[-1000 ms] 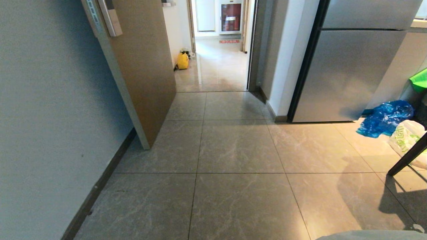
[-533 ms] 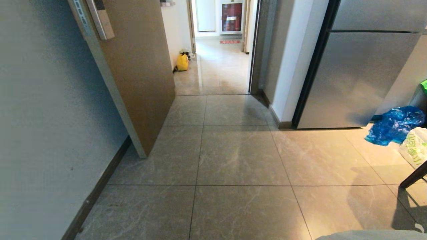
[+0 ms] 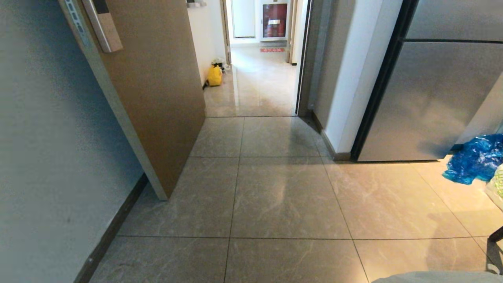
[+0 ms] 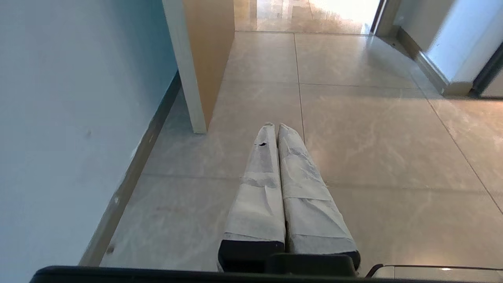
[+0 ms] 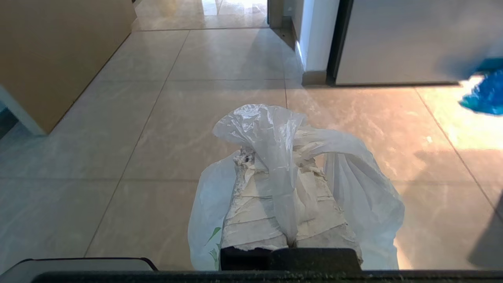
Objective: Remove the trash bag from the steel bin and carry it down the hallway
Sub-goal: Put the trash bag at the door
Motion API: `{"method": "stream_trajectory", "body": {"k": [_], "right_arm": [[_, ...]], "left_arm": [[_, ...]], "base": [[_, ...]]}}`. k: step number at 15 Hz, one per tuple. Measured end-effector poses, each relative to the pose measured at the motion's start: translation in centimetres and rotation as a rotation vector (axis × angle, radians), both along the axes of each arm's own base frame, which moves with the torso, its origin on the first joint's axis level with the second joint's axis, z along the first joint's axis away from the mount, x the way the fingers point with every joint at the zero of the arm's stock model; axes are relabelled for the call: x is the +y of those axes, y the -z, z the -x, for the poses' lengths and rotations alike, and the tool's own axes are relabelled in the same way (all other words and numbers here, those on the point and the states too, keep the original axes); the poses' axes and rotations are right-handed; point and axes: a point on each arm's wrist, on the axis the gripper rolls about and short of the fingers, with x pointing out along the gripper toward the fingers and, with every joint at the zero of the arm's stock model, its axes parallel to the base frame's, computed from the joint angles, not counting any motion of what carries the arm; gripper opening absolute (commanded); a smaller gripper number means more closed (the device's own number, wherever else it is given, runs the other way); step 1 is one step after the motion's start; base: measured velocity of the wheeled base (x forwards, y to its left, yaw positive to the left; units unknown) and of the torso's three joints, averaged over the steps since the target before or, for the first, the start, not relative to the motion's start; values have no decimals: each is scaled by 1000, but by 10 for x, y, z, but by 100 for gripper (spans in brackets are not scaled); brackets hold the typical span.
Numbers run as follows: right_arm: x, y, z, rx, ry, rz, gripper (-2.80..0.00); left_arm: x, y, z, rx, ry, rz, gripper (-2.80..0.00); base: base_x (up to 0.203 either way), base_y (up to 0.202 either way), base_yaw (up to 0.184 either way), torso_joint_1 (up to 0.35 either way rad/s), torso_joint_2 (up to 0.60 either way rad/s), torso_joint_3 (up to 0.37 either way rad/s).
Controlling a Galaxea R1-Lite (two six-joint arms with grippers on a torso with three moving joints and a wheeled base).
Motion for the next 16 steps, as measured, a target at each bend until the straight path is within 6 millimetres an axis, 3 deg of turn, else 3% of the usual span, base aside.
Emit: {"method": "stream_trajectory", "body": {"k": [16], "right_arm": [[0,0,0,0,0,0,-280]], "left_arm": [[0,0,0,0,-1,1,-280]], "base": [[192,0,1,3,2,2]]}}
